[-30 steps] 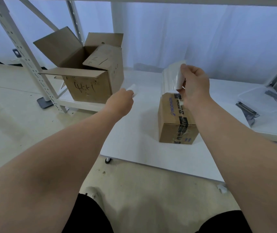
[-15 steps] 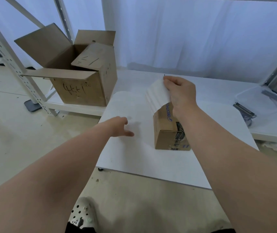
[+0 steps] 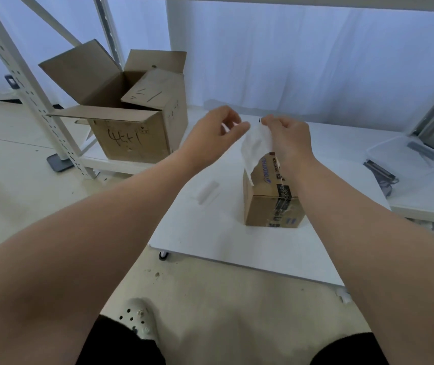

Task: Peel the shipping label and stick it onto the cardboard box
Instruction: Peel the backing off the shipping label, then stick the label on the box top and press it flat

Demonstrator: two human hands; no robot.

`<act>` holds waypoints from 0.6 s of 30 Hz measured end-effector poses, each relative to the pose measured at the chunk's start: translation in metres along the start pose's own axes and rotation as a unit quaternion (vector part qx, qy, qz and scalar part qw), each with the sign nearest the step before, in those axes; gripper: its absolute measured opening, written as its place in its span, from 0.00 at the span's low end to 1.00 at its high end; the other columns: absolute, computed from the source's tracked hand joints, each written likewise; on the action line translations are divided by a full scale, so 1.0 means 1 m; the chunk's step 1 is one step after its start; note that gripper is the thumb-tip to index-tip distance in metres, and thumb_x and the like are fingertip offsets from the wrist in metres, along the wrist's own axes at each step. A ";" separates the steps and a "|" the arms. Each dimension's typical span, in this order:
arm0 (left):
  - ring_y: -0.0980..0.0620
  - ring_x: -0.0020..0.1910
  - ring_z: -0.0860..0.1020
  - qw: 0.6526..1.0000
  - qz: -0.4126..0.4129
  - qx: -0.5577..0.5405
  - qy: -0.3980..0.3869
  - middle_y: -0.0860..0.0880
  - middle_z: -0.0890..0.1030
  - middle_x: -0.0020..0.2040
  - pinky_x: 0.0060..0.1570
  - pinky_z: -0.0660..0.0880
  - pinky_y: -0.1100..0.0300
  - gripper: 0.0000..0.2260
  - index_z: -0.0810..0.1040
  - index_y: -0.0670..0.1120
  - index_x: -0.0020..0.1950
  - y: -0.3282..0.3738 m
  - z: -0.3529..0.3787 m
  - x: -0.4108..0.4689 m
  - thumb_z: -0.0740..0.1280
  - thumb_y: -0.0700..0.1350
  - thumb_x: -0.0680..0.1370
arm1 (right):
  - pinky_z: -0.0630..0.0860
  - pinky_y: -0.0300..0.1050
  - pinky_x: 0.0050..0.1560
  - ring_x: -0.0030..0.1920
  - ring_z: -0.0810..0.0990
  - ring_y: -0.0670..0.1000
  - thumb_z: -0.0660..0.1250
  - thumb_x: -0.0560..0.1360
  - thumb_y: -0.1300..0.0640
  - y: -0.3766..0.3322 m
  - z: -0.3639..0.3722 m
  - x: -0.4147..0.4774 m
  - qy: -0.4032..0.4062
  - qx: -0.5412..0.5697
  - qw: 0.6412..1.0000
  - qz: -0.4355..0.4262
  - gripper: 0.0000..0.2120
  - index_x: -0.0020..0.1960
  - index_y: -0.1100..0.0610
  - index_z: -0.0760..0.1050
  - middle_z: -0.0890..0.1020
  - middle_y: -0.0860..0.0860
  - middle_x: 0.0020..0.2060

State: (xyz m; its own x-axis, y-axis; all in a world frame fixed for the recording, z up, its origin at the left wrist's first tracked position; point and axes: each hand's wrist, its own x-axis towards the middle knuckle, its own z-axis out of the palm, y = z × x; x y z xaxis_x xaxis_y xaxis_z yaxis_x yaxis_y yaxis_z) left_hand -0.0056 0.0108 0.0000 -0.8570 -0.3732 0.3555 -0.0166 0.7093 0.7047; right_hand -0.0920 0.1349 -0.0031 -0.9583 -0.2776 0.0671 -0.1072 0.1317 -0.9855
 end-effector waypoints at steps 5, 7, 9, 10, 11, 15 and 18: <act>0.52 0.52 0.71 0.978 0.080 0.184 -0.060 0.50 0.73 0.56 0.53 0.69 0.59 0.28 0.70 0.46 0.61 0.008 0.002 -0.012 0.71 0.61 0.69 | 0.78 0.53 0.55 0.53 0.80 0.54 0.61 0.75 0.47 -0.013 -0.004 -0.011 -0.039 0.038 0.998 0.041 0.14 0.49 0.55 0.80 0.81 0.52 0.51; 0.48 0.55 0.71 0.967 0.092 0.234 -0.047 0.48 0.73 0.57 0.55 0.68 0.56 0.29 0.70 0.44 0.61 0.005 0.007 -0.016 0.71 0.60 0.69 | 0.80 0.48 0.44 0.48 0.79 0.54 0.61 0.77 0.51 -0.017 -0.008 -0.017 -0.045 0.082 0.994 0.059 0.15 0.50 0.62 0.79 0.79 0.55 0.48; 0.46 0.55 0.72 0.967 0.099 0.236 -0.012 0.46 0.74 0.56 0.55 0.68 0.55 0.25 0.70 0.43 0.59 0.004 0.009 -0.018 0.71 0.57 0.70 | 0.82 0.46 0.38 0.46 0.79 0.55 0.61 0.78 0.54 -0.019 -0.011 -0.021 -0.059 0.120 0.989 0.069 0.11 0.47 0.61 0.77 0.77 0.58 0.48; 0.46 0.53 0.72 0.967 0.105 0.231 0.009 0.46 0.74 0.54 0.54 0.68 0.55 0.22 0.71 0.43 0.57 0.004 0.009 -0.018 0.70 0.56 0.72 | 0.83 0.47 0.38 0.45 0.80 0.55 0.61 0.78 0.55 -0.020 -0.012 -0.023 -0.064 0.135 0.986 0.072 0.10 0.45 0.61 0.76 0.77 0.58 0.48; 0.46 0.52 0.73 0.966 0.115 0.228 0.030 0.46 0.75 0.53 0.52 0.68 0.55 0.20 0.72 0.42 0.56 0.005 0.009 -0.018 0.69 0.54 0.73 | 0.83 0.47 0.39 0.44 0.80 0.56 0.61 0.78 0.57 -0.021 -0.014 -0.024 -0.069 0.148 0.984 0.073 0.09 0.45 0.61 0.75 0.77 0.59 0.47; 0.47 0.49 0.74 0.963 0.131 0.228 0.068 0.47 0.77 0.48 0.48 0.65 0.59 0.10 0.75 0.43 0.50 0.009 0.011 -0.016 0.65 0.49 0.75 | 0.84 0.49 0.39 0.36 0.80 0.54 0.61 0.76 0.62 -0.020 -0.020 -0.024 -0.075 0.161 0.981 0.083 0.05 0.45 0.62 0.74 0.77 0.58 0.41; 0.49 0.48 0.75 0.968 0.101 0.220 0.068 0.49 0.79 0.46 0.47 0.65 0.60 0.08 0.77 0.44 0.48 0.010 0.013 -0.013 0.64 0.48 0.76 | 0.83 0.49 0.40 0.37 0.81 0.55 0.61 0.76 0.62 -0.020 -0.023 -0.024 -0.079 0.142 0.983 0.085 0.05 0.44 0.60 0.74 0.78 0.57 0.41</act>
State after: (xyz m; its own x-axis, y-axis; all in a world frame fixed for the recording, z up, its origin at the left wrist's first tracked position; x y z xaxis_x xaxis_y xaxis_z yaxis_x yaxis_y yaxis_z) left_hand -0.0011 0.0309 -0.0056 -0.7907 -0.2538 0.5571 -0.0989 0.9510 0.2929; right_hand -0.0728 0.1612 0.0187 -0.9004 -0.4223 -0.1051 0.1509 -0.0763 -0.9856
